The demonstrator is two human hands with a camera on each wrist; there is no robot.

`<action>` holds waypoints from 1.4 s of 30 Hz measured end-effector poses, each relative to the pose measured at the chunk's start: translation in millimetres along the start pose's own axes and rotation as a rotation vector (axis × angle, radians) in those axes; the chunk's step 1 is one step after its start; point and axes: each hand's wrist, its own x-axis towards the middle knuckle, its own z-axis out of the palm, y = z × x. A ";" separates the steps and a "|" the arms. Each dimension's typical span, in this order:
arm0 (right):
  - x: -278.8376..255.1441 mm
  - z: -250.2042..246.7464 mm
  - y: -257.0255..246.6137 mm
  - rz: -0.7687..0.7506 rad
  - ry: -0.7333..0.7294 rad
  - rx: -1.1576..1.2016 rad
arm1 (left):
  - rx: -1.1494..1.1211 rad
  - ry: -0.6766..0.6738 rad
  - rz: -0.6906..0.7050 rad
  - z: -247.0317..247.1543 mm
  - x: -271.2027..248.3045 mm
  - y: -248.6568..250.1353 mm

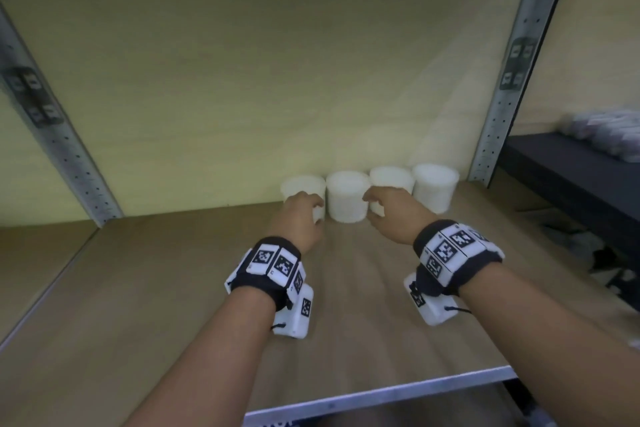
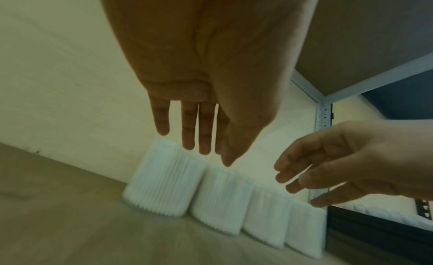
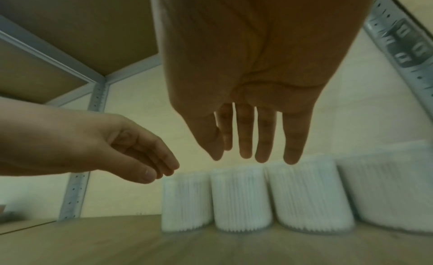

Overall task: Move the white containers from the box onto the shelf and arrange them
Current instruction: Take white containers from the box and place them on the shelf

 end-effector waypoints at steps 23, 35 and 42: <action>-263.0 10.3 26.5 0.187 -0.173 -0.080 | -0.059 -0.213 0.100 57.2 -222.2 117.1; -320.4 106.9 93.2 0.446 -0.444 -0.043 | -0.027 -0.638 -0.009 177.9 -283.4 92.4; -337.2 178.0 124.5 0.485 -0.615 -0.018 | 0.088 -0.872 -0.043 250.1 -308.6 74.9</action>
